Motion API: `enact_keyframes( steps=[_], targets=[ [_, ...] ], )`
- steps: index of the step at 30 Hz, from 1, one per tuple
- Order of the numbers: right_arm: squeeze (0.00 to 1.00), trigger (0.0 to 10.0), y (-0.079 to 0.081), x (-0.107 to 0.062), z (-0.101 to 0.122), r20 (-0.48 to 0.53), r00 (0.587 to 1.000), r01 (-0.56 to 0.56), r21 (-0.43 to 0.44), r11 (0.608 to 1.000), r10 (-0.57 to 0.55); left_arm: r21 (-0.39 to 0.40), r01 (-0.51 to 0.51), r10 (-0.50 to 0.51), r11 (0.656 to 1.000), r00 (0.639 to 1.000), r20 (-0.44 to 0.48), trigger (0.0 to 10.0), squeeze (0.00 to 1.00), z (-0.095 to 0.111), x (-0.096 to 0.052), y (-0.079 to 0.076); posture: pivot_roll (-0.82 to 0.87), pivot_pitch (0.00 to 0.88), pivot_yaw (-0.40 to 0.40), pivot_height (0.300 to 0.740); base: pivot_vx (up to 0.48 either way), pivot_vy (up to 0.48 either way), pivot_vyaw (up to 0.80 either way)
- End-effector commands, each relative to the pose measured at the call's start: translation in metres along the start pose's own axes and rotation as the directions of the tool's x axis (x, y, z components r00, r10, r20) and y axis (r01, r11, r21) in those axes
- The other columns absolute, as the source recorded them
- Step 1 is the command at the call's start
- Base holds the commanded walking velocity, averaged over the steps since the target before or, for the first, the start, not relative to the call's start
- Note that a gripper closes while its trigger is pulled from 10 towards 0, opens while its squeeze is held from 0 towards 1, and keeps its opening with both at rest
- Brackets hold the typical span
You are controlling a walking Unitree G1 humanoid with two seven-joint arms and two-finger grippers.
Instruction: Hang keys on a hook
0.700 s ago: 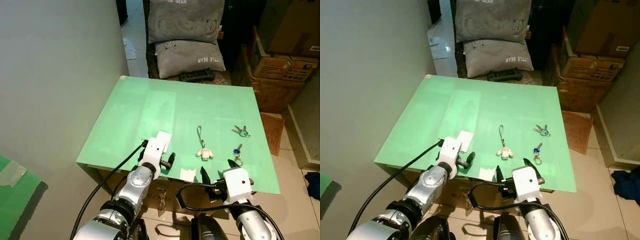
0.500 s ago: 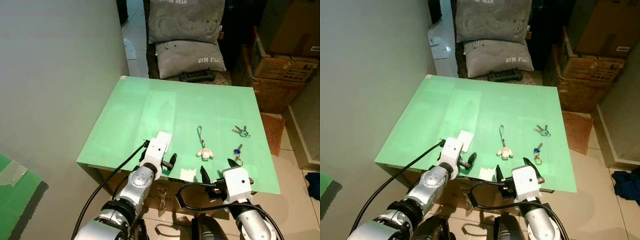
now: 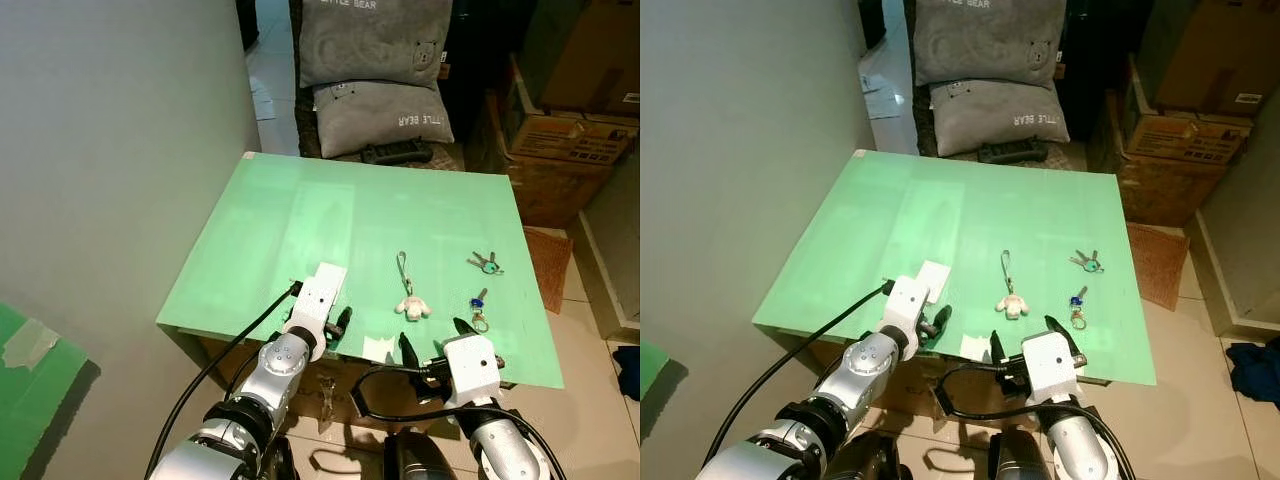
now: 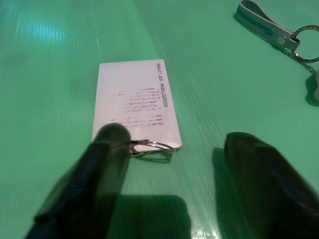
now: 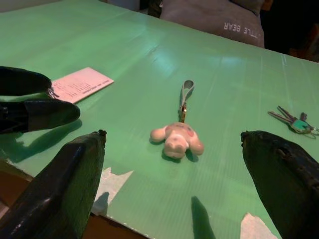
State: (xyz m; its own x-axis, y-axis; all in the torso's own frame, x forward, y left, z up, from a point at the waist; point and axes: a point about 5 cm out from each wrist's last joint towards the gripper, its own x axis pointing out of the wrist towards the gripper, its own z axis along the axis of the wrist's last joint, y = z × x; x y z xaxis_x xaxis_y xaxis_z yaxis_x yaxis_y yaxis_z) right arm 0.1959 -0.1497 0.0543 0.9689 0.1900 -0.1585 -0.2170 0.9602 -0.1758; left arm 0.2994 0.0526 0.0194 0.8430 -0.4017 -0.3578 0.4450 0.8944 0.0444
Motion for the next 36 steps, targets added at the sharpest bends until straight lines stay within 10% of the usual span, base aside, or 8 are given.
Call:
enact_keyframes(
  steps=[1, 21, 22, 23, 24, 36],
  targets=[
    [0.0, 10.0, 0.002, 0.0, -0.002, -0.003, 1.0, -0.008, -0.001, 1.0, 0.008, 0.003, -0.003, 0.003, 1.0, 1.0, -0.021, 0.0, 0.0, -0.003, 0.0, 0.0, -0.2, 0.085, 0.06, 0.682, 0.0, 0.0, 0.0],
    [0.0, 10.0, 0.001, -0.003, -0.003, -0.009, 1.0, -0.005, -0.006, 1.0, 0.005, 0.011, 0.017, -0.017, 1.0, 1.0, -0.004, 0.0, 0.0, 0.005, 0.004, -0.009, -0.21, 0.089, 0.063, 0.682, 0.0, 0.0, 0.0],
    [0.0, 10.0, 0.001, -0.003, -0.003, -0.009, 1.0, -0.005, -0.006, 1.0, 0.005, 0.014, 0.01, -0.01, 1.0, 1.0, -0.003, 2.9, 0.0, 0.005, 0.004, -0.008, -0.21, 0.089, 0.063, 0.682, 0.0, 0.0, 0.0],
    [0.0, 10.0, 0.001, -0.003, -0.003, -0.009, 1.0, -0.005, -0.006, 1.0, 0.005, 0.017, 0.004, -0.004, 1.0, 1.0, -0.003, 8.0, 0.0, 0.005, 0.004, -0.007, -0.21, 0.089, 0.063, 0.682, 0.0, 0.0, 0.0],
    [0.0, 10.0, 0.001, -0.003, -0.003, -0.009, 1.0, -0.004, -0.006, 1.0, 0.004, 0.021, -0.002, 0.002, 1.0, 1.0, -0.005, 9.4, 0.0, 0.005, 0.003, -0.006, -0.21, 0.089, 0.063, 0.682, 0.0, 0.0, 0.0],
    [0.0, 10.0, 0.002, -0.003, -0.005, -0.015, 1.0, -0.013, -0.005, 1.0, 0.013, 0.077, -0.021, 0.016, 0.997, 0.998, 0.058, 10.0, 0.0, 0.013, 0.002, -0.001, -0.2, 0.093, 0.062, 0.682, 0.0, 0.0, 0.0]
  ],
)
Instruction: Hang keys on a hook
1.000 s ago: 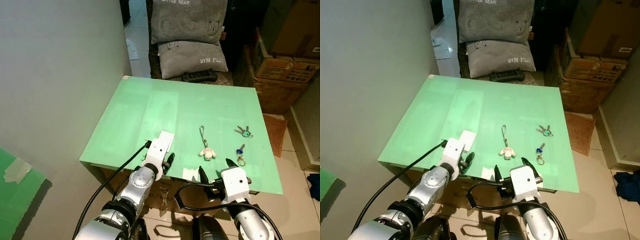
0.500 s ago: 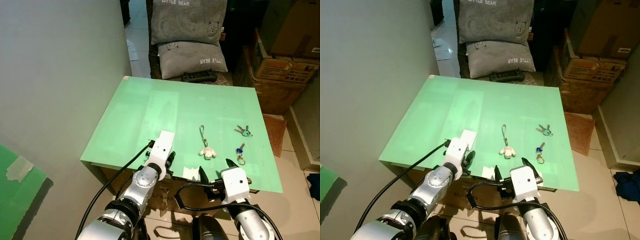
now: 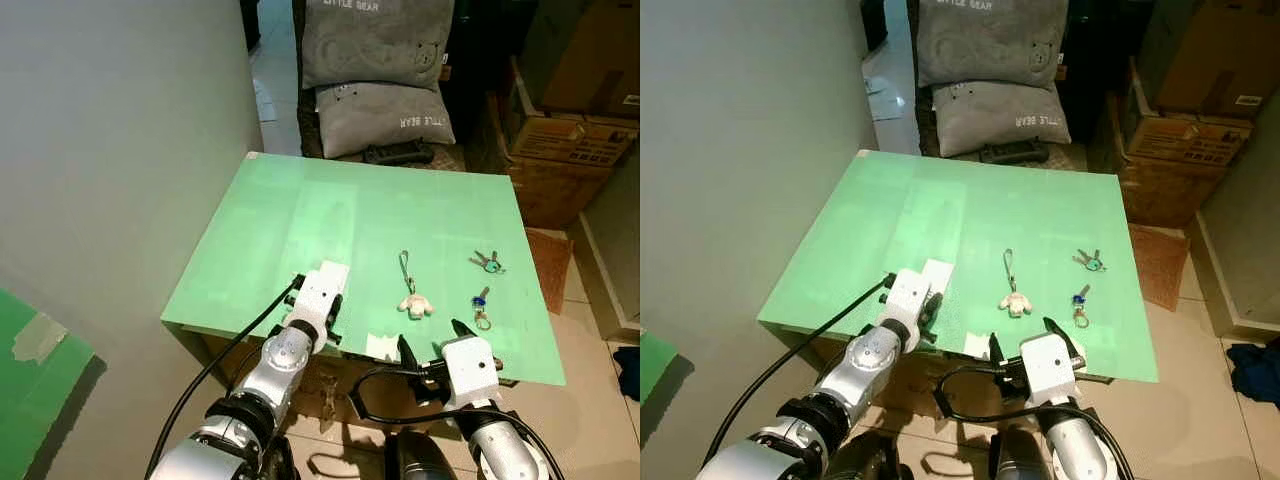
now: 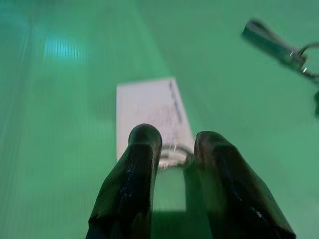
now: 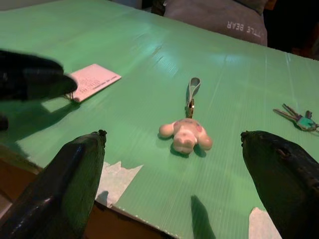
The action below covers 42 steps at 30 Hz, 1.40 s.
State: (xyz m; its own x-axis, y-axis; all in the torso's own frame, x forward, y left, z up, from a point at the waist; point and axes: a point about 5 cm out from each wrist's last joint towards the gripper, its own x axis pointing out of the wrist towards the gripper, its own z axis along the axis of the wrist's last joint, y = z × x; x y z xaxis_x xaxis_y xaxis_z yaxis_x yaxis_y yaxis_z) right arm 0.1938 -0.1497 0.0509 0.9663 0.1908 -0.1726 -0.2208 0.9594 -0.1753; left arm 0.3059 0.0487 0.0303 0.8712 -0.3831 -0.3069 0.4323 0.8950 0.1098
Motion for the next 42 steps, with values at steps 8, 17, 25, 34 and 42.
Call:
enact_keyframes(
  steps=[8, 17, 25, 34, 42],
  targets=[
    [0.0, 10.0, -0.002, -0.004, -0.001, -0.004, 1.0, -0.012, -0.013, 1.0, 0.012, 0.381, 0.107, -0.144, 0.918, 0.987, 0.069, 10.0, 0.0, 0.015, -0.002, 0.028, -0.21, 0.096, 0.055, 0.682, 0.0, 0.0, 0.0],
    [0.0, 10.0, -0.001, -0.005, -0.002, -0.005, 1.0, -0.005, -0.012, 1.0, 0.005, 0.648, 0.123, -0.242, 0.752, 0.966, 0.097, 10.0, 0.0, 0.034, 0.001, 0.032, -0.21, 0.096, 0.064, 0.682, 0.0, 0.0, 0.0],
    [0.0, 10.0, 0.0, -0.005, -0.001, -0.002, 1.0, -0.006, -0.016, 1.0, 0.006, 0.854, 0.109, -0.354, 0.509, 0.931, 0.092, 10.0, 0.0, 0.053, -0.002, 0.046, -0.21, 0.098, 0.071, 0.682, 0.0, 0.0, 0.0],
    [0.0, 10.0, 0.003, -0.004, -0.002, -0.006, 1.0, -0.011, -0.012, 1.0, 0.011, 0.943, 0.231, -0.452, 0.241, 0.886, -0.101, 10.0, 0.0, 0.043, -0.008, 0.048, -0.2, 0.098, 0.068, 0.682, 0.0, 0.0, 0.0],
    [0.0, 10.0, 0.002, -0.002, -0.002, -0.004, 1.0, -0.016, -0.013, 1.0, 0.016, 0.952, 0.27, -0.469, 0.145, 0.866, -0.174, 10.0, 1.0, 0.044, -0.006, 0.043, -0.2, 0.099, 0.067, 0.682, 0.0, 0.0, 0.0]
  ],
)
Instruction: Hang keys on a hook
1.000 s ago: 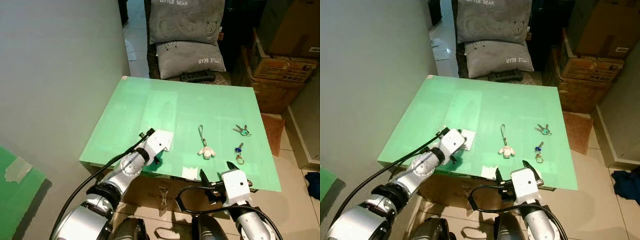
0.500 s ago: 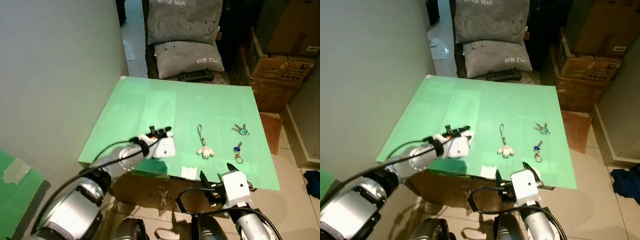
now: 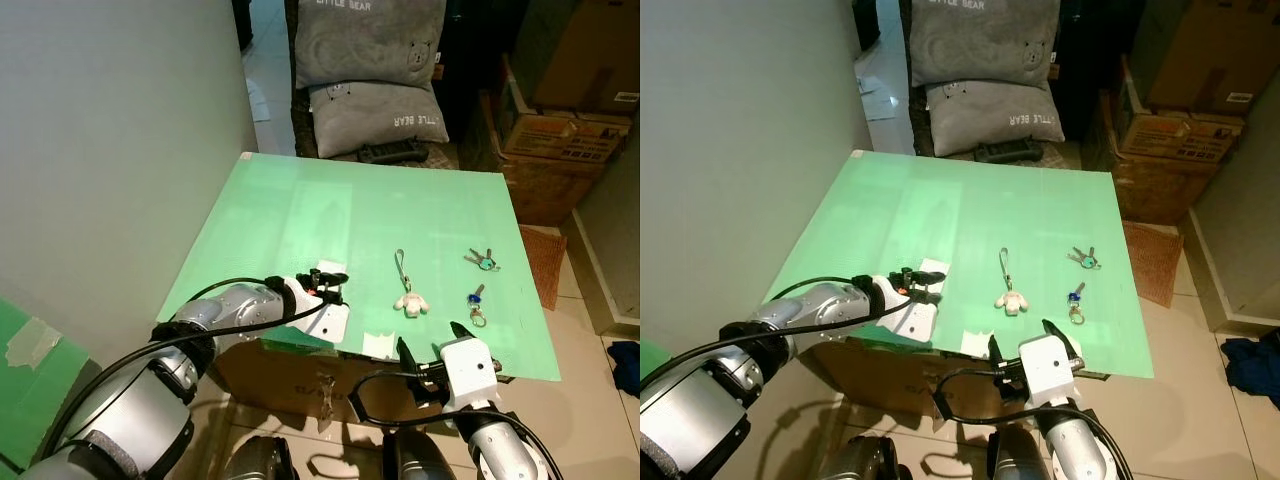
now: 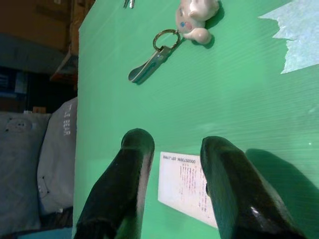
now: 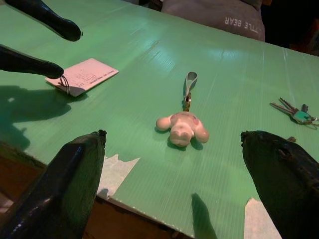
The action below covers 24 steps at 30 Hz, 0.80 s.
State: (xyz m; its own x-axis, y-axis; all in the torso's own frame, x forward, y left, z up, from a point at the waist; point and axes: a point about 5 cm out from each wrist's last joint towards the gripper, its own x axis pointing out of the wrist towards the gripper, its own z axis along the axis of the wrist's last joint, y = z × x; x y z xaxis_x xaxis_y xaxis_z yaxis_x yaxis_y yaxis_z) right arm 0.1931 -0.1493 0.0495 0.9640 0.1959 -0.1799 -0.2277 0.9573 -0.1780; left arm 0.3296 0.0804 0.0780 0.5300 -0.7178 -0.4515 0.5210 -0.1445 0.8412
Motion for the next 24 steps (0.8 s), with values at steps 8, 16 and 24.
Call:
enact_keyframes(
  steps=[8, 16, 24],
  targets=[
    [0.0, 10.0, 0.003, -0.002, -0.001, 0.001, 1.0, -0.008, -0.005, 1.0, 0.008, 0.096, 0.03, -0.025, 0.995, 0.998, -0.051, 10.0, 0.0, 0.0, 0.007, 0.011, -0.2, 0.1, 0.073, 0.682, 0.0, 0.0, 0.0],
    [0.0, 10.0, 0.004, -0.002, -0.001, 0.001, 1.0, -0.008, -0.002, 1.0, 0.008, 0.124, 0.062, -0.05, 0.99, 0.994, -0.096, 10.0, 0.0, 0.0, 0.011, 0.011, -0.2, 0.1, 0.077, 0.682, 0.0, 0.0, 0.0],
    [0.0, 10.0, 0.005, -0.002, -0.001, 0.002, 1.0, -0.005, 0.001, 1.0, 0.005, 0.166, 0.136, -0.115, 0.977, 0.985, -0.128, 10.0, 0.0, -0.001, 0.013, 0.01, -0.2, 0.098, 0.081, 0.682, 0.0, 0.0, 0.0]
  ],
)
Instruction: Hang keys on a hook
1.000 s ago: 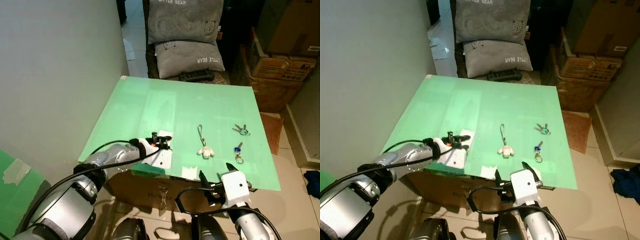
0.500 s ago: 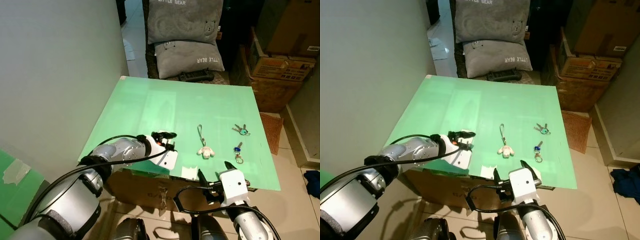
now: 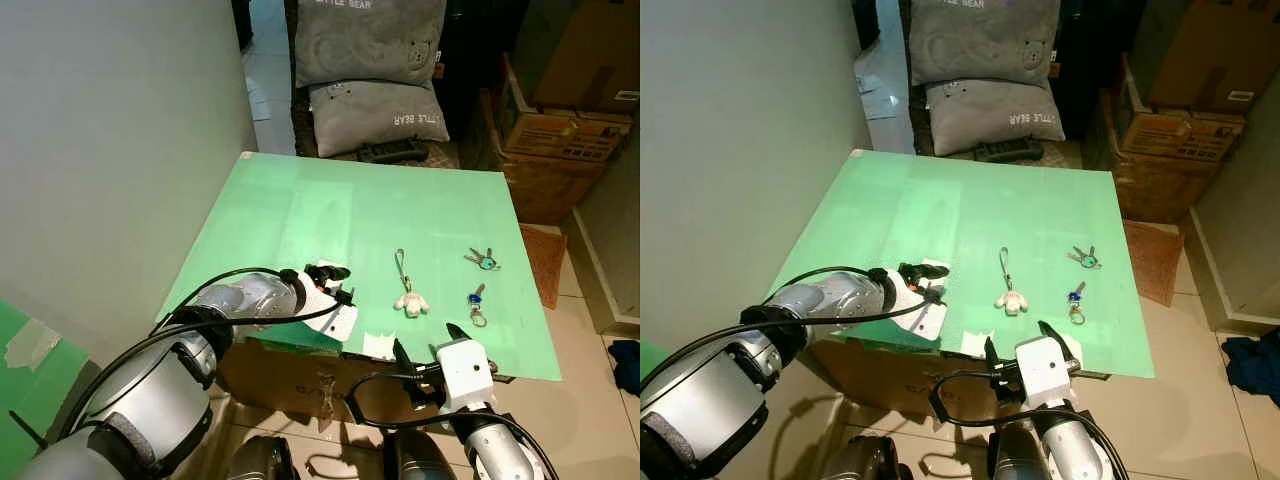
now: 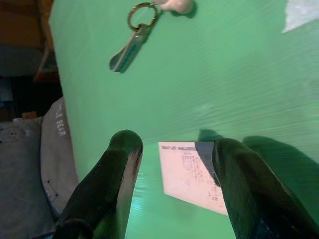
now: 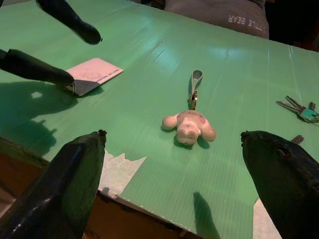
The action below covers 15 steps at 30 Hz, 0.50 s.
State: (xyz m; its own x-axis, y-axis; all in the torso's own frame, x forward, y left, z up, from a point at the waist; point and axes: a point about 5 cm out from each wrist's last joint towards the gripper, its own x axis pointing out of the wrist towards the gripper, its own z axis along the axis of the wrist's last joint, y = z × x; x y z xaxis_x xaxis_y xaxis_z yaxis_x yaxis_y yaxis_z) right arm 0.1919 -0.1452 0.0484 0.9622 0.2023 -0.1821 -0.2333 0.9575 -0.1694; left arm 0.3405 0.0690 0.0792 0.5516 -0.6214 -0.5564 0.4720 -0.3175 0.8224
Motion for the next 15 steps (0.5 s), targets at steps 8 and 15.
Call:
enact_keyframes(
  steps=[8, 15],
  targets=[
    [0.0, 10.0, 0.0029, 0.0001, -0.0008, 0.004, 1.0, 0.0, -0.003, 1.0, 0.0, 0.079, 0.092, -0.088, 0.993, 0.995, -0.055, 10.0, 0.0, -0.0073, -0.0016, 0.0029, -0.2, 0.098, 0.088, 0.682, 0.0, 0.0, 0.0],
    [0.0, 10.0, 0.0048, 0.0007, -0.001, 0.004, 1.0, 0.001, 0.002, 1.0, -0.001, 0.1, 0.135, -0.127, 0.986, 0.988, -0.087, 10.0, 0.0, -0.0098, -0.0015, 0.001, -0.2, 0.097, 0.093, 0.682, 0.0, 0.0, 0.0]
  ],
)
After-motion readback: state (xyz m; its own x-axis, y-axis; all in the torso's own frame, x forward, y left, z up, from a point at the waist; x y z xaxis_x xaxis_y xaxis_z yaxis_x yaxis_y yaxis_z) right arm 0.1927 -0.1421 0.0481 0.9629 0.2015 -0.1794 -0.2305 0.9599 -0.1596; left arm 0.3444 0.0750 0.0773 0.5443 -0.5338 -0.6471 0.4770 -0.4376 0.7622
